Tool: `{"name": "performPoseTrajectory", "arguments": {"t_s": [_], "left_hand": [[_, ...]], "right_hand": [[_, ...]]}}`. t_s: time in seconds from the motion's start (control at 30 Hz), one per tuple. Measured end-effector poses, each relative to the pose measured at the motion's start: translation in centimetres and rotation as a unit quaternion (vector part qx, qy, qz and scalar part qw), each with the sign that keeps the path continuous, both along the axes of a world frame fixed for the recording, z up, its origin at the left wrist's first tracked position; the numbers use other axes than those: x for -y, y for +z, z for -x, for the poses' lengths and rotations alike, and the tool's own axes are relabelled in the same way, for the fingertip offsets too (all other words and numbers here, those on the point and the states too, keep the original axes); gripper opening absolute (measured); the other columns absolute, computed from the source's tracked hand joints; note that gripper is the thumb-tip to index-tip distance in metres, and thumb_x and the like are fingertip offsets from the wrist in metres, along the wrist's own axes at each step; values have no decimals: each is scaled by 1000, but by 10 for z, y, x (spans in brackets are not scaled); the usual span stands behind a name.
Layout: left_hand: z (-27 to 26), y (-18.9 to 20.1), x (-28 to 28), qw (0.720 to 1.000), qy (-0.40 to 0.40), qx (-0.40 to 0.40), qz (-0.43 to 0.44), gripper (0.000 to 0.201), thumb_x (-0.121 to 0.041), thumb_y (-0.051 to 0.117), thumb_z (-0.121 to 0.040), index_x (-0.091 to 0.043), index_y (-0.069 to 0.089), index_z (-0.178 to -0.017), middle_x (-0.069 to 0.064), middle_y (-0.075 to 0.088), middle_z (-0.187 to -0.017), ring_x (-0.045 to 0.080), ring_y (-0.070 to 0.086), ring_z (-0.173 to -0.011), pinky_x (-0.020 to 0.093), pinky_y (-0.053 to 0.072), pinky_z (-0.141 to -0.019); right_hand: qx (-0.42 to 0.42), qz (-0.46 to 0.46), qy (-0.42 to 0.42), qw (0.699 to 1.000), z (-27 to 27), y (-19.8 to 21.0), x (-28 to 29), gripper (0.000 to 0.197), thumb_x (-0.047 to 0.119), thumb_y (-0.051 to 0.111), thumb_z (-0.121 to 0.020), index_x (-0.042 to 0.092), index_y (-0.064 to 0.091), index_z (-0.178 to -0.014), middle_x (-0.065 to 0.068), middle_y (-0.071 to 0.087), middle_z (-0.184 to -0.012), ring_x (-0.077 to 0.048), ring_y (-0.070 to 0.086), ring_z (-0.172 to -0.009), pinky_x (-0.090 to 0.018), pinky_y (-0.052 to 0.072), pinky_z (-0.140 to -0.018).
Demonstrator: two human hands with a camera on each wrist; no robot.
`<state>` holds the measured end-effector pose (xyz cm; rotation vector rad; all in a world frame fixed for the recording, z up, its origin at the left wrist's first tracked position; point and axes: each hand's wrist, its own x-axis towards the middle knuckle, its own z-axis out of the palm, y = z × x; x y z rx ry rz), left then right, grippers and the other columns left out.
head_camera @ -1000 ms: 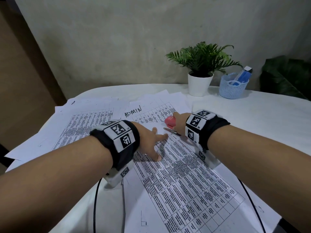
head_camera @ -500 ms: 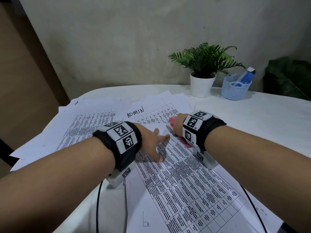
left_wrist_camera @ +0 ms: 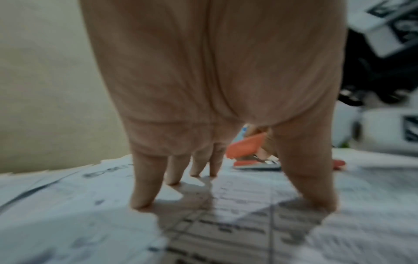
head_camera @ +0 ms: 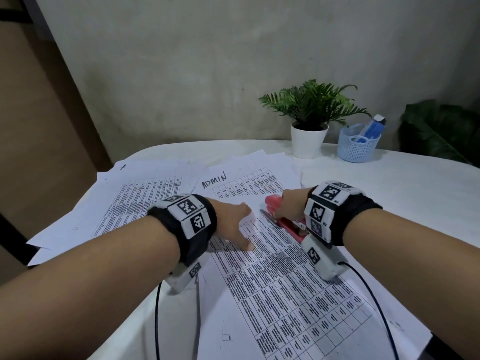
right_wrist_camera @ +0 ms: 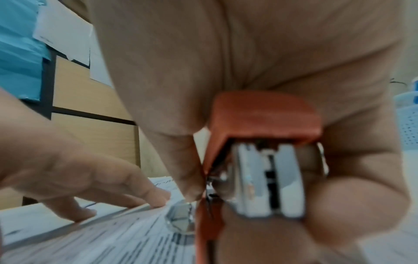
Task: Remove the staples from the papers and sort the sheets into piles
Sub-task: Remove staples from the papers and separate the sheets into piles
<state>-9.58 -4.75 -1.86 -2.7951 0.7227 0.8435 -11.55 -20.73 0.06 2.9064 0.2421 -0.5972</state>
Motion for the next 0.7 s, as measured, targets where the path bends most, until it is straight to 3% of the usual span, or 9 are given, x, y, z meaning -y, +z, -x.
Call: {"name": "performPoseTrajectory", "arguments": {"t_s": [0.07,0.1,0.17,0.33,0.43,0.57,0.7], "left_hand": [[-1,7,-10,999,23,-4,34,78,-53,61,-84,-22,25,-146,4,38,-149,23,46,-127,44,35,-109],[-1,10,-16,999,26,-2,41,70,-49,62,-86,-26,31,-144,1,40,-147,21,46,-126,43,34,-110],[3,13,-27,999,20,-2,38,68,-47,61,-86,-30,32,-144,-3,34,-151,20,39,-132,43,29,-112],[12,6,-30,1000,0,-20,-5,83,-53,53,-90,-28,4,-153,-5,7,-160,18,26,-142,38,24,-112],[10,5,-29,998,-32,-24,-50,84,-52,43,-94,-23,-10,-152,0,-14,-160,19,8,-147,38,13,-117],[13,1,-25,997,-29,-36,-56,78,-43,40,-99,-22,-14,-151,2,-21,-158,22,-8,-147,43,5,-117],[15,0,-23,997,-25,-40,-54,79,-39,42,-99,-23,-15,-151,2,-23,-157,22,-13,-147,46,3,-117]], "right_hand": [[7,-13,-10,1000,5,-1,2,40,32,30,-101,5,36,-131,-15,53,-125,-28,55,-109,-33,45,-92],[16,-17,-6,1000,6,-2,4,40,36,32,-99,9,38,-128,-13,53,-124,-28,56,-110,-38,44,-97],[47,-16,5,999,4,-7,8,39,44,36,-95,15,42,-121,-8,56,-118,-26,58,-104,-42,45,-96],[54,-17,36,998,2,-8,0,36,47,43,-90,19,47,-112,-4,58,-112,-27,59,-100,-42,47,-92],[56,-29,25,998,3,-9,-4,37,46,42,-91,18,46,-116,-6,57,-112,-27,58,-101,-42,48,-91],[59,-43,28,997,4,-10,-11,35,44,41,-92,19,46,-116,-6,57,-112,-27,58,-101,-42,47,-92],[52,-47,21,997,-4,-18,-23,29,37,35,-96,17,47,-114,-4,57,-110,-24,58,-92,-40,47,-89]]}}
